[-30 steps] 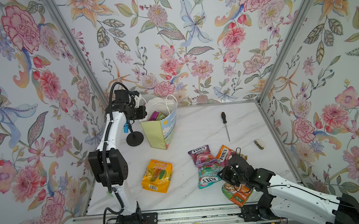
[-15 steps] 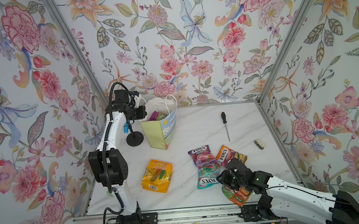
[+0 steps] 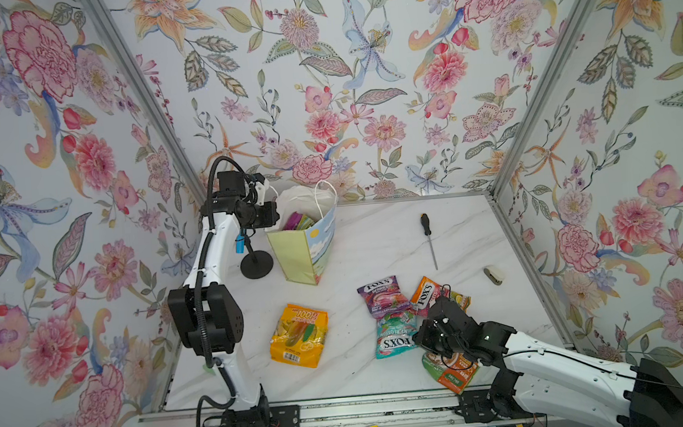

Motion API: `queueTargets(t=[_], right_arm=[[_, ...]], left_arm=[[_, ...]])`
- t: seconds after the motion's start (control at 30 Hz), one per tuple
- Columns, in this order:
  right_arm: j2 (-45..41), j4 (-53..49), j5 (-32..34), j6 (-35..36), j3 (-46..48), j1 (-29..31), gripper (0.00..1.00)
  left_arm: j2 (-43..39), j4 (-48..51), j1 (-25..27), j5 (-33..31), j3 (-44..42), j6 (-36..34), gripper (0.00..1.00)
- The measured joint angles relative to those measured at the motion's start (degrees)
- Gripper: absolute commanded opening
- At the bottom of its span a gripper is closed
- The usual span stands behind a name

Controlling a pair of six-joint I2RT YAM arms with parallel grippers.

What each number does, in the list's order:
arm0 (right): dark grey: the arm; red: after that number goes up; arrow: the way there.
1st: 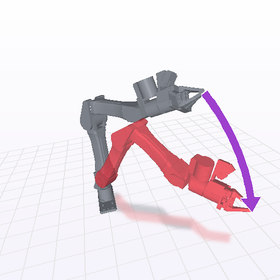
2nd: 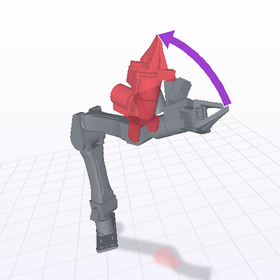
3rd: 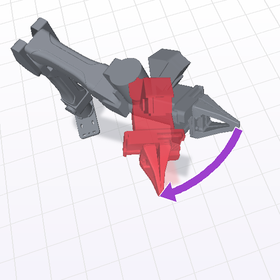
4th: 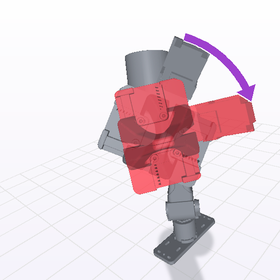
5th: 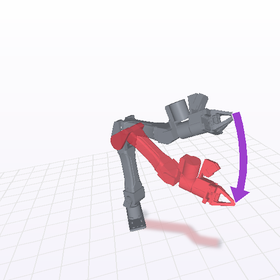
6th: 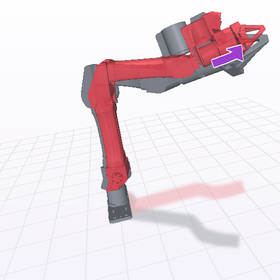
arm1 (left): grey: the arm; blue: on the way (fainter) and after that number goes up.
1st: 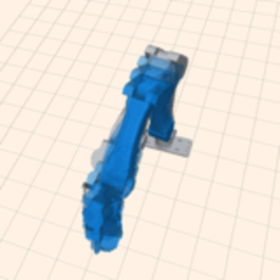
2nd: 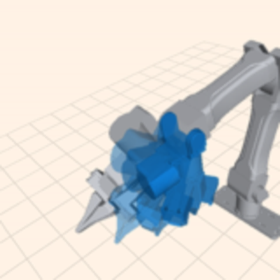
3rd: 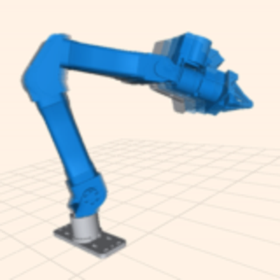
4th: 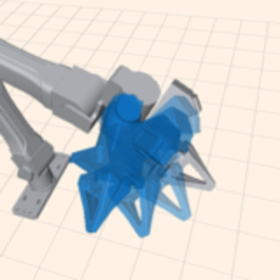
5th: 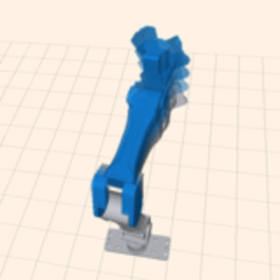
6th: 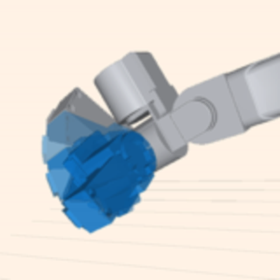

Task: Place the snacks into the paper bag
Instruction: 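Lower the right gripper and grasp the teal FOX'S mint packet, then lift the teal packet with the right gripper and carry it toward the bag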

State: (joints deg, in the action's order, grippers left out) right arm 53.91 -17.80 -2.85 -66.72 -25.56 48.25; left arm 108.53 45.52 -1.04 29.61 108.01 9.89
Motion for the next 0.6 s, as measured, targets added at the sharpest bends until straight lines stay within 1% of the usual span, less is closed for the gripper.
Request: queueTargets(t=[0.33,0.6], right_arm=[[4.17,-7.1,3.21,12.39,-20.04,0.0,0.0],[7.8,-11.26,5.16,20.35,-29.09,-0.04,0.0]], left_arm=[[0.0,0.0,0.0,0.0,0.0,0.0,0.02],[0.0,-0.02,-0.09,0.0,0.0,0.0,0.02]])
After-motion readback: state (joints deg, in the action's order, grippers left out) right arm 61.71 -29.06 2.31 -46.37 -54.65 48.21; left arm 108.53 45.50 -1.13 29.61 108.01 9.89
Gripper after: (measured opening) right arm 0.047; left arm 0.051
